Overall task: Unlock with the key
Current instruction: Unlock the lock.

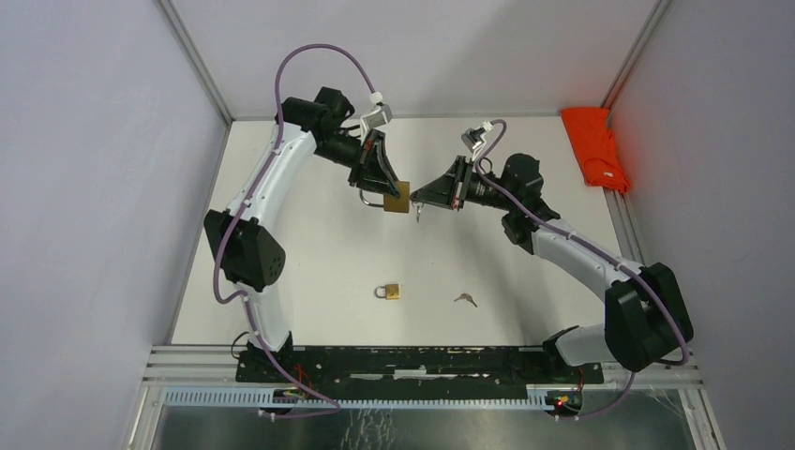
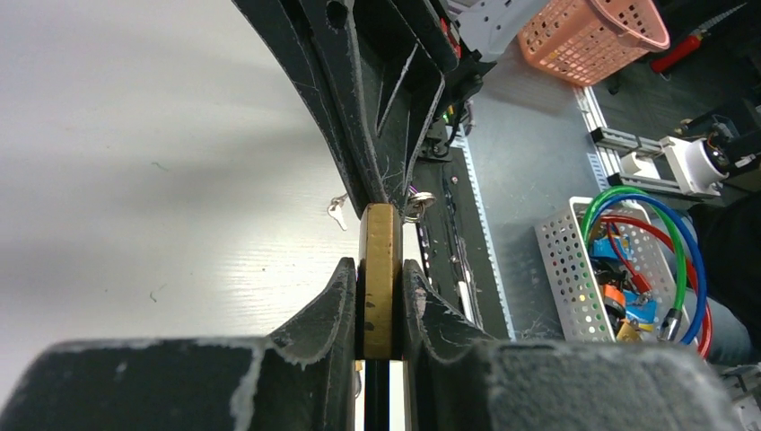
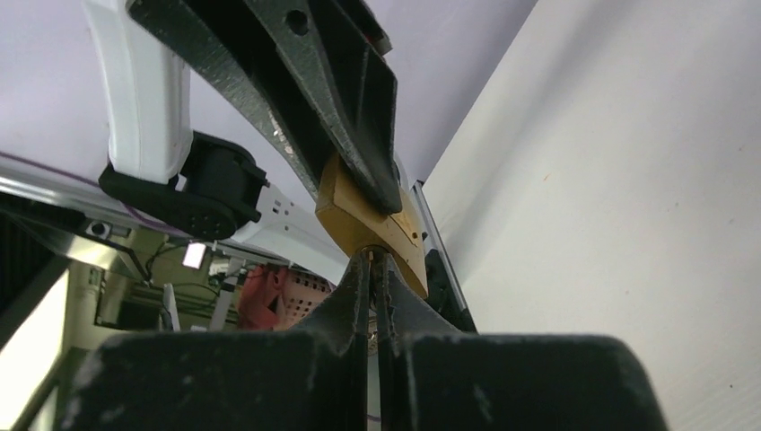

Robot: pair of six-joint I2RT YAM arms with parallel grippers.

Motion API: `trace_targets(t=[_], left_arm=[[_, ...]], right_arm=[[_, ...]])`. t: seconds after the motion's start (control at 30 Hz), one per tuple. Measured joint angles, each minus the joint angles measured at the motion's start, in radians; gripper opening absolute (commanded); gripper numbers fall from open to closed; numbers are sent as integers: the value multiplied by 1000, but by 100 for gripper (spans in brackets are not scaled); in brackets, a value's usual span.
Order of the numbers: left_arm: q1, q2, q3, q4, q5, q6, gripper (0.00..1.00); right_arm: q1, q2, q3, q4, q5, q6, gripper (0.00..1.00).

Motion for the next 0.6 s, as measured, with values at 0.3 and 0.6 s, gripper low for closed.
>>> trace_targets(t=[0.3, 0.6], left_arm=[[-6, -87, -145, 294, -121, -270, 2], [-19, -126, -187, 412, -225, -373, 2]], right_arm=[[-11, 52, 2, -27, 50, 141, 0], [-23, 86, 4, -13, 87, 229, 0]])
